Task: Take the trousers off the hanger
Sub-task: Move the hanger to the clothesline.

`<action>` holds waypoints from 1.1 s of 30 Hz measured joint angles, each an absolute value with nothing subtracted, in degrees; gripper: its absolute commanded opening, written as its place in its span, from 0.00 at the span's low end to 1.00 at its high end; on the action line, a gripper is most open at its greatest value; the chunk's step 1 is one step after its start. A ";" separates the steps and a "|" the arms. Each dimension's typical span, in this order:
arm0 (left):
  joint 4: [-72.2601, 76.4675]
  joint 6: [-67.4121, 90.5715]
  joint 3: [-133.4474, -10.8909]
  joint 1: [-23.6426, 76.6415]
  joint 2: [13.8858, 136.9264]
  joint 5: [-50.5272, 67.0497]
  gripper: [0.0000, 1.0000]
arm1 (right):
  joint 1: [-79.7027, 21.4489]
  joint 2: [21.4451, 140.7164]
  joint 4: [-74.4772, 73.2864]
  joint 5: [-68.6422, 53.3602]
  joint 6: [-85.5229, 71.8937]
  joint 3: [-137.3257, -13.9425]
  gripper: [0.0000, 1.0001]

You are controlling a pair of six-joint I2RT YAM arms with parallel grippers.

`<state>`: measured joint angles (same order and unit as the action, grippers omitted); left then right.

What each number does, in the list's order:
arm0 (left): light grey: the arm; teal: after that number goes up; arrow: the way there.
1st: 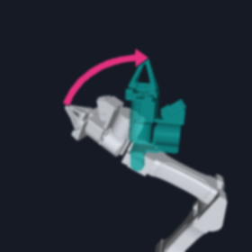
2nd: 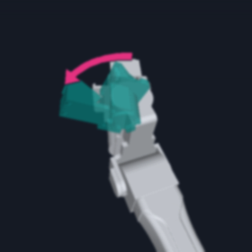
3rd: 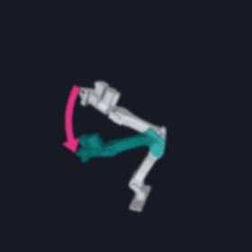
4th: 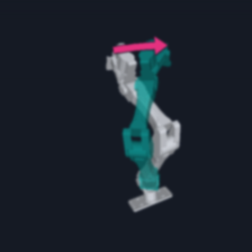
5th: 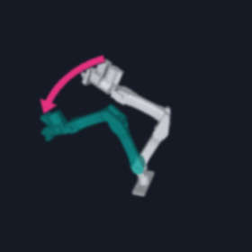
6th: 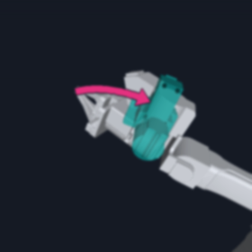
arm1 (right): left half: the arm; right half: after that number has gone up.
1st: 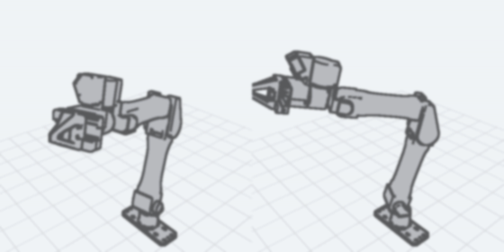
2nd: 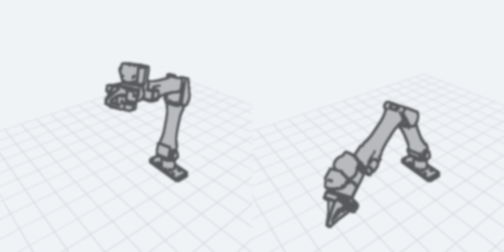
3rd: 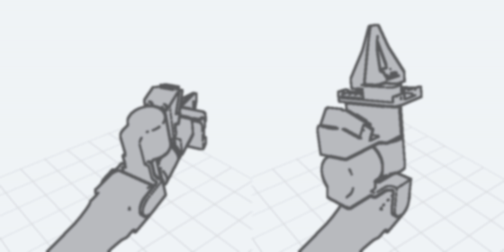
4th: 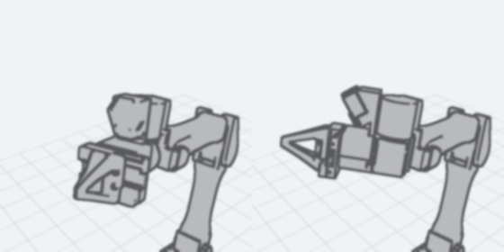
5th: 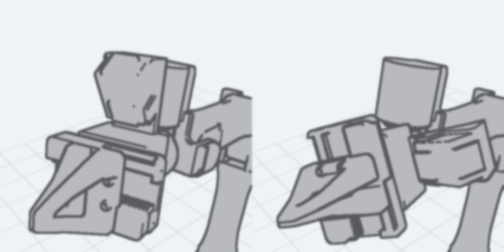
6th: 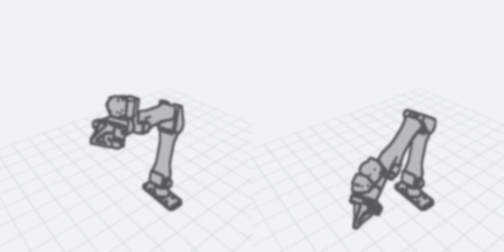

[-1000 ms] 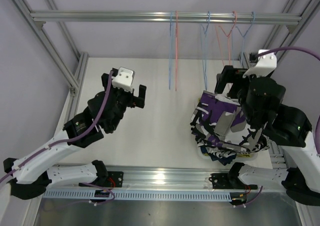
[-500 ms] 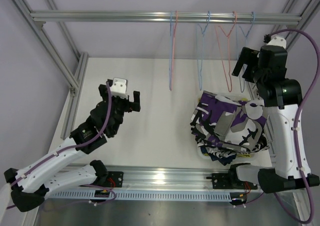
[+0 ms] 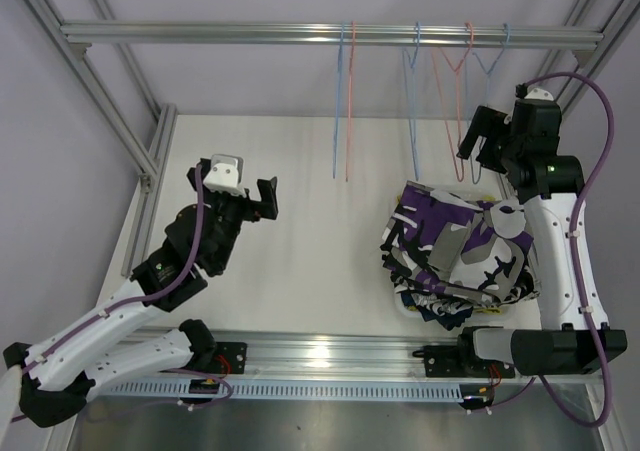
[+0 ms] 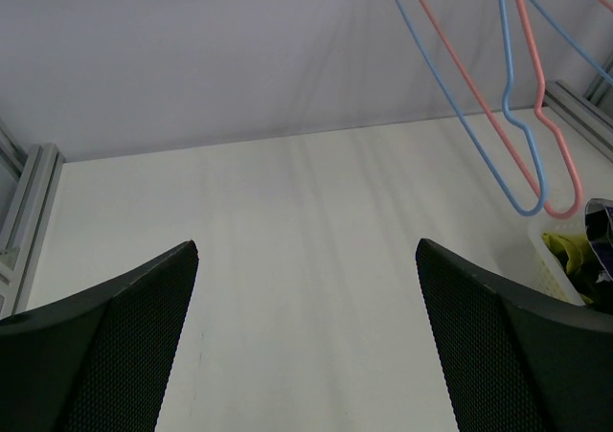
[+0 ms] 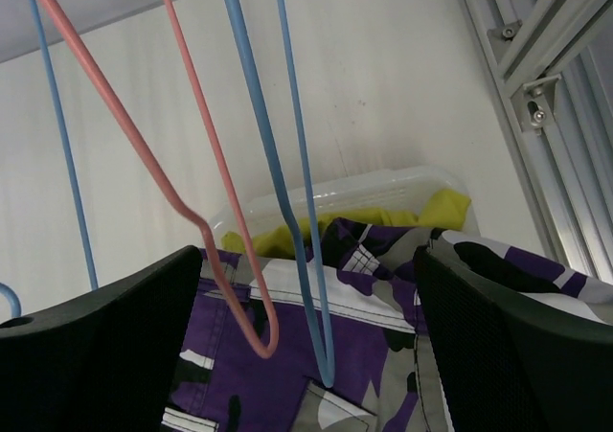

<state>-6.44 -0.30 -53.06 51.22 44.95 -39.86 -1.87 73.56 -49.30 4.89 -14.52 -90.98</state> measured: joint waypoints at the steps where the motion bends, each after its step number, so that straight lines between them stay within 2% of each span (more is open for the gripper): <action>1: -6.39 -0.30 -52.95 51.22 44.95 -39.83 0.99 | -1.61 73.56 -48.95 4.60 -14.59 -90.52 0.96; 12: -6.07 -0.30 -52.34 51.22 44.97 -39.64 0.99 | -0.45 73.82 -46.06 1.93 -14.85 -89.86 0.96; 15: -6.04 -0.30 -52.29 51.22 44.97 -39.62 0.99 | 0.73 73.89 -45.08 2.02 -14.83 -88.92 0.91; 21: -6.02 -0.30 -52.27 51.22 44.99 -38.87 0.99 | 1.30 73.58 -44.38 2.85 -14.83 -85.17 0.77; 23: -6.02 -0.30 -52.27 51.22 44.99 -38.76 0.99 | 1.26 73.08 -44.25 2.96 -14.76 -83.81 0.70; 24: -6.02 -0.30 -52.27 51.22 44.99 -38.74 0.99 | 1.26 72.66 -44.21 2.96 -14.79 -83.13 0.62; 26: -6.02 -0.30 -52.27 51.22 44.99 -38.72 0.99 | 1.30 71.85 -43.81 2.74 -14.79 -82.13 0.56; 27: -6.02 -0.30 -52.27 51.22 44.99 -38.72 0.99 | 1.30 71.55 -43.66 2.59 -14.83 -81.80 0.49; 33: -6.02 -0.30 -52.27 51.22 44.99 -38.59 0.99 | 0.67 70.17 -41.93 1.26 -14.79 -79.81 0.29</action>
